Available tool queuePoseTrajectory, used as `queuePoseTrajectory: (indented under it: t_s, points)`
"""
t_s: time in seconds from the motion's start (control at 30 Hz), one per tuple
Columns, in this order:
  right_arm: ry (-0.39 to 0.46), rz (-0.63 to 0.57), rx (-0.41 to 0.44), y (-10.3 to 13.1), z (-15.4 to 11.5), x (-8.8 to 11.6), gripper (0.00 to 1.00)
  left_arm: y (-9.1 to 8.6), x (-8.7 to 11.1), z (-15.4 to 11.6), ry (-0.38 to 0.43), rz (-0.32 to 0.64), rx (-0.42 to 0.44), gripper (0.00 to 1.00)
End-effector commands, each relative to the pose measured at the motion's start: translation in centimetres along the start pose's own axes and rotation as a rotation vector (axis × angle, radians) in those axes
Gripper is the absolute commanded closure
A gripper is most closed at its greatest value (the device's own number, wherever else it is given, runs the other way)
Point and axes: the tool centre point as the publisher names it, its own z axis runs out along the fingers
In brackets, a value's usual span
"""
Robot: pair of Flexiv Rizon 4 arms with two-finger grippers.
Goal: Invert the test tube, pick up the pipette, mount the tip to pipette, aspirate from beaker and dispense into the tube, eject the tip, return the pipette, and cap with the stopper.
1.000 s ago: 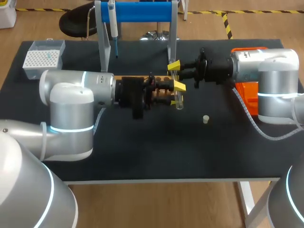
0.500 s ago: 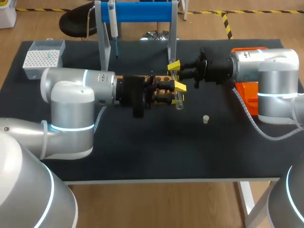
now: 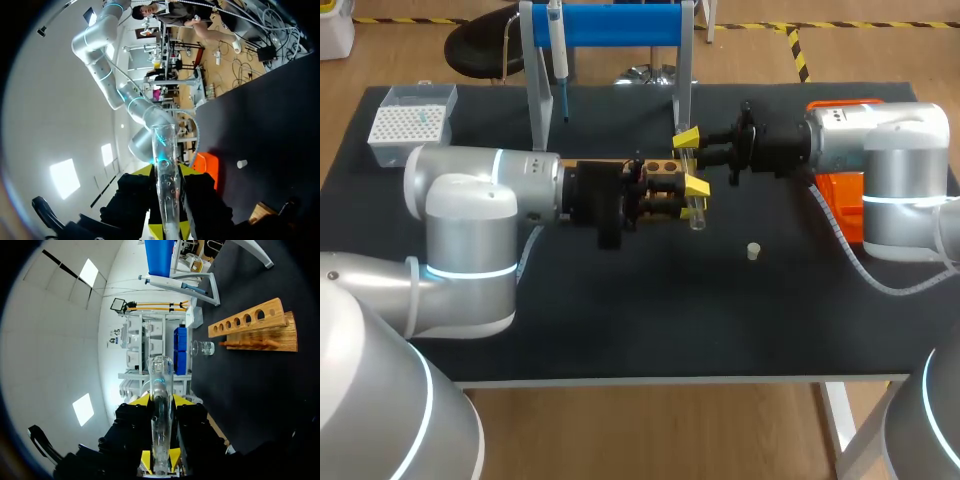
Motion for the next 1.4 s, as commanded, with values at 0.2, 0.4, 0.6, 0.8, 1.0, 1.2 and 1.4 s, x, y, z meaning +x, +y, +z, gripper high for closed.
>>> queuePoseTrajectory:
  t_s: [0.2,0.4,0.6,0.8,1.0,1.2,1.4]
  points:
    - [-0.004,0.000,-0.001,-0.1,0.0,0.1,1.00,0.0,0.1,0.0,-0.005,0.001,-0.007,1.00]
    - [-0.004,0.000,-0.001,-0.1,0.0,0.1,0.00,0.0,0.1,-0.1,-0.006,0.002,-0.001,1.00]
    - [-0.004,0.000,-0.001,-0.1,0.0,0.1,0.00,0.0,0.2,-0.1,-0.002,0.001,-0.001,1.00]
    - [-0.004,0.000,-0.001,-0.1,0.0,0.1,0.00,0.0,0.2,-0.1,-0.002,0.001,-0.001,1.00]
    - [-0.148,-0.440,-0.109,-2.5,-2.8,2.5,0.00,0.0,0.2,-0.1,-0.002,0.001,-0.001,1.00]
    - [-0.268,-0.635,-0.180,-3.8,-7.4,1.6,0.00,0.0,0.2,-0.1,-0.002,0.001,-0.001,1.00]
    - [-0.390,-0.875,-0.258,-4.1,-10.7,0.2,0.00,0.0,0.2,-0.1,-0.002,0.001,-0.001,1.00]
